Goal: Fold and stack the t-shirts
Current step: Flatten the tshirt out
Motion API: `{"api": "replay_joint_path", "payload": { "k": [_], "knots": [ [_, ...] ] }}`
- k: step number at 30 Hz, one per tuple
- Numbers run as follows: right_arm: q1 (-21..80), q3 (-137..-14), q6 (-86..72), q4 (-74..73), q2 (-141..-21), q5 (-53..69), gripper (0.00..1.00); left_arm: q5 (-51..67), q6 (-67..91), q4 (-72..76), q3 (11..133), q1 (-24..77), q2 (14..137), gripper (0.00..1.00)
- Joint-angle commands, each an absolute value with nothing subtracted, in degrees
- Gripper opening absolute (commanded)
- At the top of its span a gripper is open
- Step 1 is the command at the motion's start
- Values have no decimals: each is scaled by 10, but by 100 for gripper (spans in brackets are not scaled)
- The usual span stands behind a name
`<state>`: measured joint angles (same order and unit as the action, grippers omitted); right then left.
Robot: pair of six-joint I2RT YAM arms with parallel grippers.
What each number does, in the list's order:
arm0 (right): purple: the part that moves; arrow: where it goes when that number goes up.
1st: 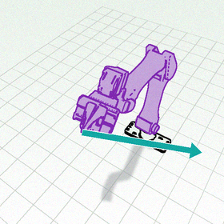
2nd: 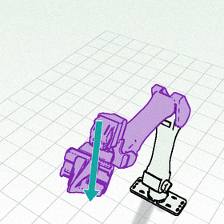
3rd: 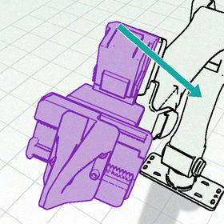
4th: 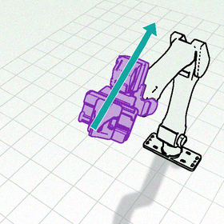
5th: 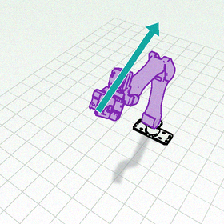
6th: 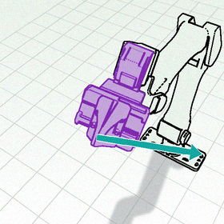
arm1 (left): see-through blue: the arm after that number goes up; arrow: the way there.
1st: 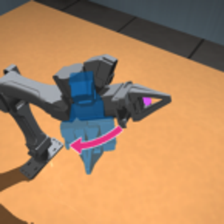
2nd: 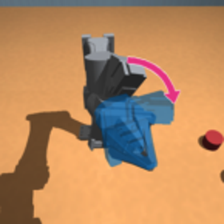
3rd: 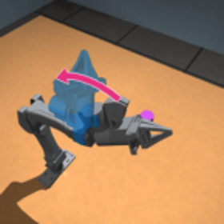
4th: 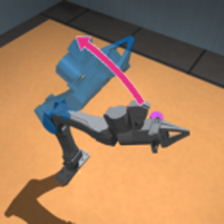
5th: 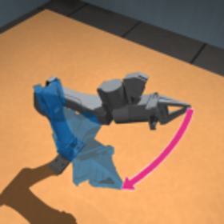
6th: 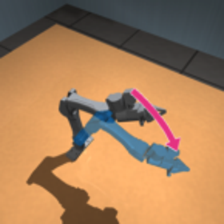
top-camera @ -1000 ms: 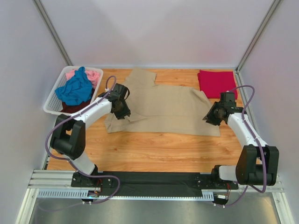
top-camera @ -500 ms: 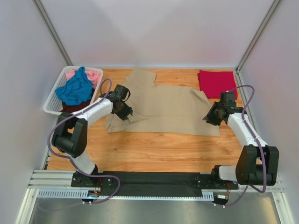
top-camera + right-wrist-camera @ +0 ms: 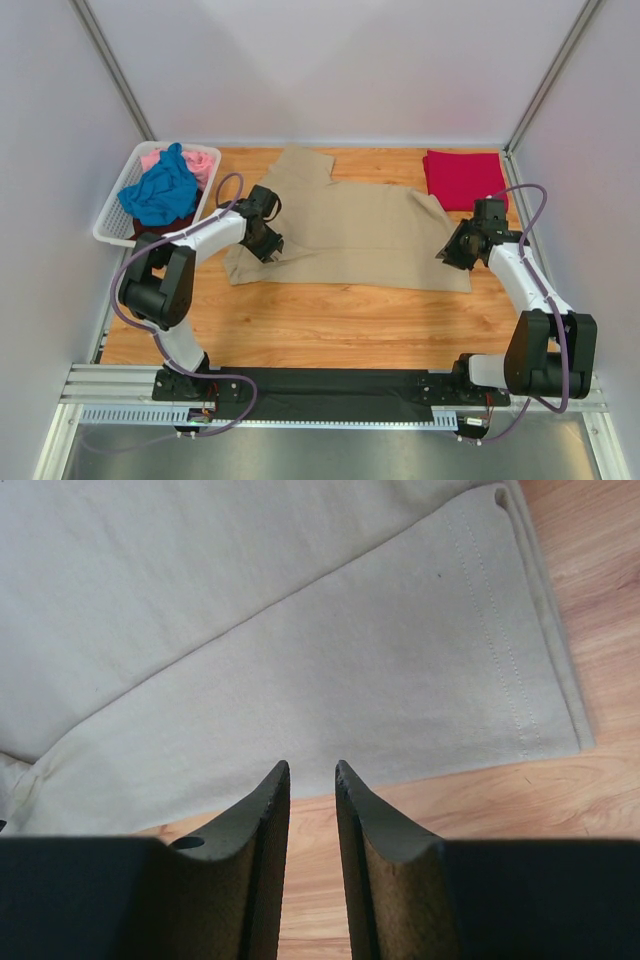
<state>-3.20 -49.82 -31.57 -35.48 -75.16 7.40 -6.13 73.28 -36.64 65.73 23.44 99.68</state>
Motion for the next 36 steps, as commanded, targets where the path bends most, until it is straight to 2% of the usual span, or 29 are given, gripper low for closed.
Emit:
{"api": "replay_joint_path", "payload": {
  "k": [1, 6, 11, 14, 18, 28, 33, 36],
  "knots": [
    [-34, -497, -305, -329, -752, 79, 26, -67, 745, -367, 674, 234, 1008, 40],
    [-35, -496, -304, -329, -753, 76, 26, -57, 744, -342, 671, 234, 1020, 39],
    [-37, -491, -305, -325, -755, 76, 27, -42, 730, -323, 673, 235, 1028, 32],
    [-37, -490, -305, -323, -756, 76, 26, -48, 722, -326, 675, 236, 1023, 21],
    [-37, -489, -306, -319, -758, 76, 26, -69, 701, -346, 703, 238, 1024, 0],
    [-37, -489, -304, -315, -769, 72, 26, -128, 585, -405, 845, 260, 1085, 0],
    [-39, -493, -302, -316, -772, 69, 26, -95, 521, -392, 892, 263, 1136, 4],
    [-38, -494, -304, -315, -773, 72, 26, -89, 487, -407, 925, 264, 1167, 1]
  ]
}}
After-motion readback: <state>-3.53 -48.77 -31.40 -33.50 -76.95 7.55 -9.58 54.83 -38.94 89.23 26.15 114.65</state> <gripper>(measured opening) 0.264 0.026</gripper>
